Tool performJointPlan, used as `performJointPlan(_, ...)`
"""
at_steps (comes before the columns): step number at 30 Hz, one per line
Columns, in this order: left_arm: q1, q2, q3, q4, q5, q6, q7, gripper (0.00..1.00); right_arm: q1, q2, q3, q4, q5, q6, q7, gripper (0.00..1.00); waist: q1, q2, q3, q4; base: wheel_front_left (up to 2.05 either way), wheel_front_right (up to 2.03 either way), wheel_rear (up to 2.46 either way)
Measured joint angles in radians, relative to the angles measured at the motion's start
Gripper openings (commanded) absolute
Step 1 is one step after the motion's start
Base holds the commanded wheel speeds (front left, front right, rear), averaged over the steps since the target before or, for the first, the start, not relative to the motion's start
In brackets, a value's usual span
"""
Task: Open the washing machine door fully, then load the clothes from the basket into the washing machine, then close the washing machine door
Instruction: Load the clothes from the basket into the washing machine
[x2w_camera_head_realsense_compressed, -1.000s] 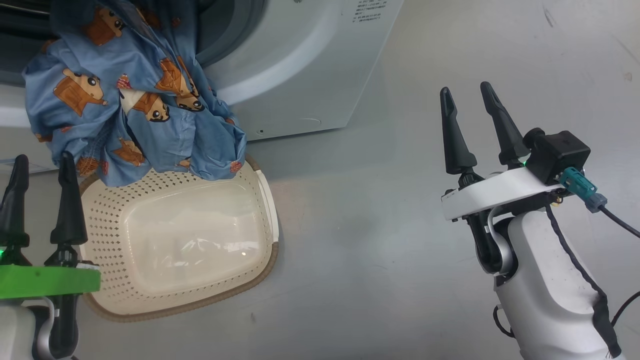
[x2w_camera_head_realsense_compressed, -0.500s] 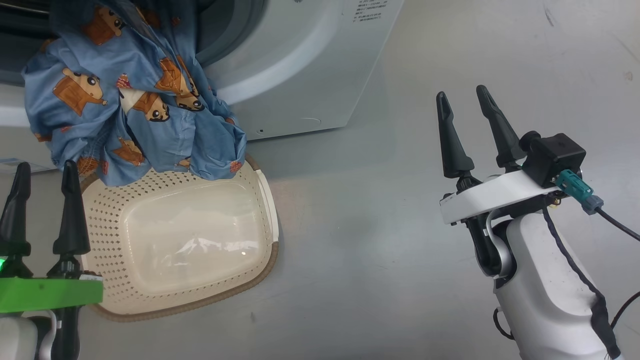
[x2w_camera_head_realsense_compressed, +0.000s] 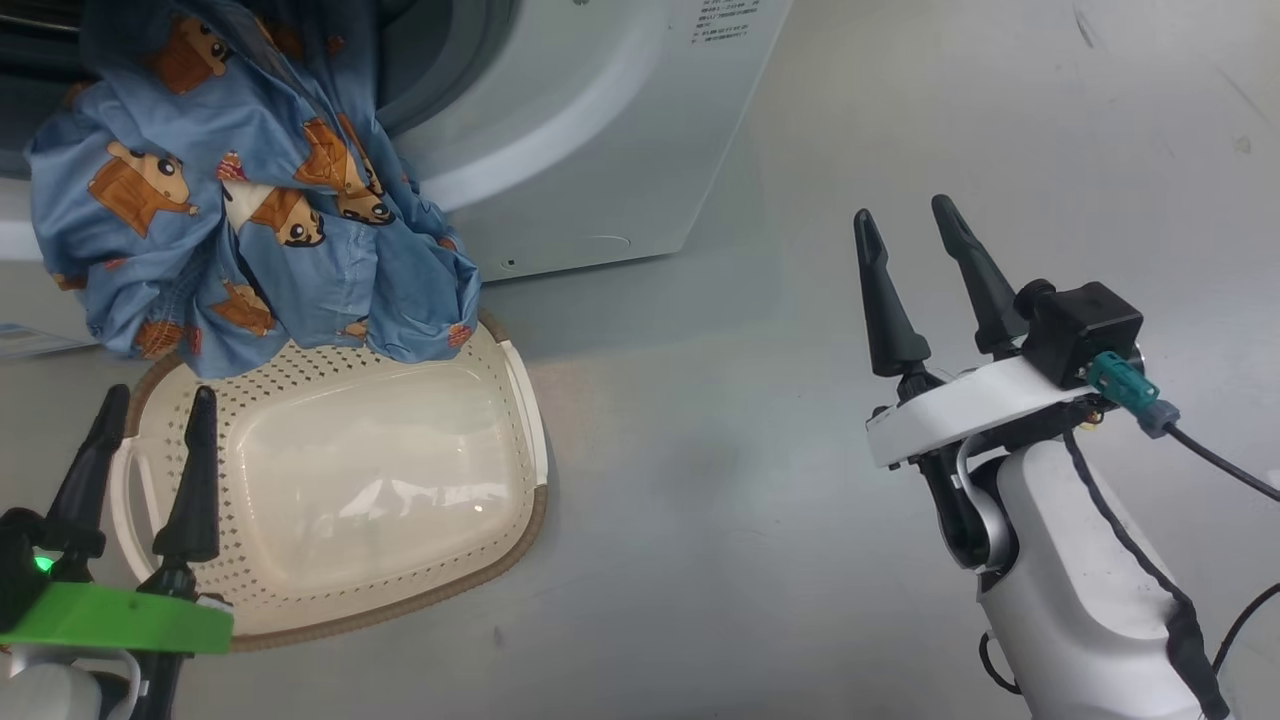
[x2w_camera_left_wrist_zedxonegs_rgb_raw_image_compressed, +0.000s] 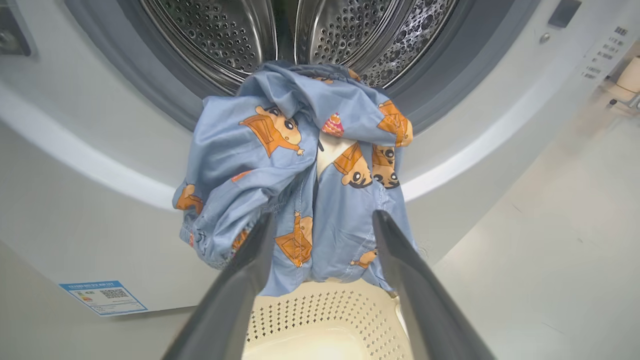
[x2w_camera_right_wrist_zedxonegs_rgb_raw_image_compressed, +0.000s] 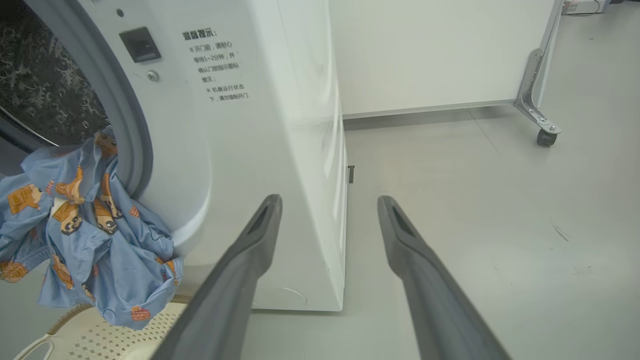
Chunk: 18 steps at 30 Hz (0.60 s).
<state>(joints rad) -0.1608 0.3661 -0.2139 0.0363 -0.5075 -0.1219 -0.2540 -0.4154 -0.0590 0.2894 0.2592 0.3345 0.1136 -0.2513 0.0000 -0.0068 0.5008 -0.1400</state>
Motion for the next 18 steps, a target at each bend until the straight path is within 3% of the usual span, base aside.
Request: performJointPlan(18, -0.189, 0.045, -0.044, 0.206, -0.074, 0.000, 0.116, 1.00, -0.005, 0.002, 0.060, 0.005, 0.036, 0.001, 0.000, 1.00, 0.0000, 0.0000, 0.032, -0.074, 0.00, 0.00, 0.00)
